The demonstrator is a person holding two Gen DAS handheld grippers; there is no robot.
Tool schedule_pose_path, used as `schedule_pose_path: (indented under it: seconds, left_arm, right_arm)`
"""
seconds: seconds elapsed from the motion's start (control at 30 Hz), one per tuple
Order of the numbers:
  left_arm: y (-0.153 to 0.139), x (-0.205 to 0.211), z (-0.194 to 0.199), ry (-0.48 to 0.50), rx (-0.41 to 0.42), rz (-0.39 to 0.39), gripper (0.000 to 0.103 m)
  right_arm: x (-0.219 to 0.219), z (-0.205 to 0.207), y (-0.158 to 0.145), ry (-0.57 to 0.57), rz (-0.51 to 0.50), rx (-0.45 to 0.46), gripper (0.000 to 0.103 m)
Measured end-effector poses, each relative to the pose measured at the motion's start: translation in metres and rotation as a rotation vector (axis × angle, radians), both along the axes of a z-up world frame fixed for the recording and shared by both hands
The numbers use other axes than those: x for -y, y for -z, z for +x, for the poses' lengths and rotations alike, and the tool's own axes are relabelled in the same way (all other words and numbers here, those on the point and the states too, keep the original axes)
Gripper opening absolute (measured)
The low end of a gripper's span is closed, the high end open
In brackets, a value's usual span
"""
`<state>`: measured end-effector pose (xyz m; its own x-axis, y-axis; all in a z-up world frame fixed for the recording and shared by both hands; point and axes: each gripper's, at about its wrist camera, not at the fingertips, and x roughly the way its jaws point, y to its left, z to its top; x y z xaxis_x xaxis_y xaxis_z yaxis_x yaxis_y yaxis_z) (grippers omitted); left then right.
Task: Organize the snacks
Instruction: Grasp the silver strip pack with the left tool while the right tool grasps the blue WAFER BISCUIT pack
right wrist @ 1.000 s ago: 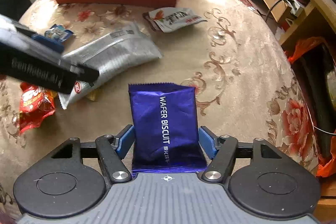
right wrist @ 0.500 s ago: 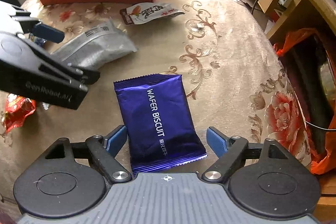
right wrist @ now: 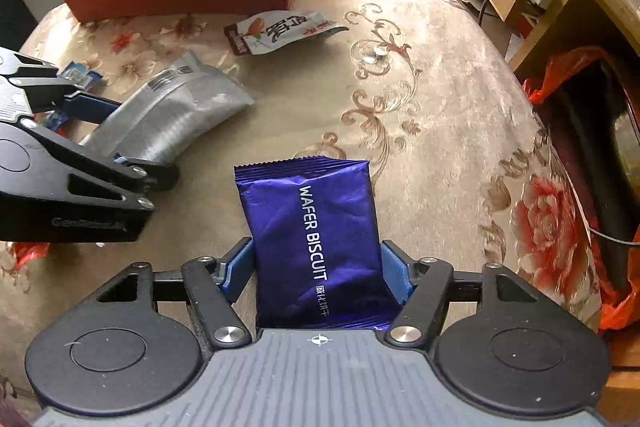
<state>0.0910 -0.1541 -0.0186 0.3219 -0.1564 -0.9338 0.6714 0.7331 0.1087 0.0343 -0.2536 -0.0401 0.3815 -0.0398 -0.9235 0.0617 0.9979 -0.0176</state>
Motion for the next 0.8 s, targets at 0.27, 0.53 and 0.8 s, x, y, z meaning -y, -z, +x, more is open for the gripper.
schedule_pose_path:
  seconds: [0.27, 0.53, 0.8]
  left_arm:
    - [0.002, 0.003, 0.000, -0.001, 0.015, 0.022, 0.075]
    - [0.008, 0.009, 0.006, -0.007, 0.015, 0.012, 0.080]
    - [0.003, 0.007, -0.005, -0.008, 0.022, 0.005, 0.058]
  right_arm:
    - [-0.007, -0.009, 0.002, 0.016, -0.020, 0.001, 0.082]
    - [-0.003, 0.000, 0.012, 0.014, -0.027, -0.019, 0.090]
    - [-0.002, -0.003, 0.006, 0.024, -0.008, -0.001, 0.073]
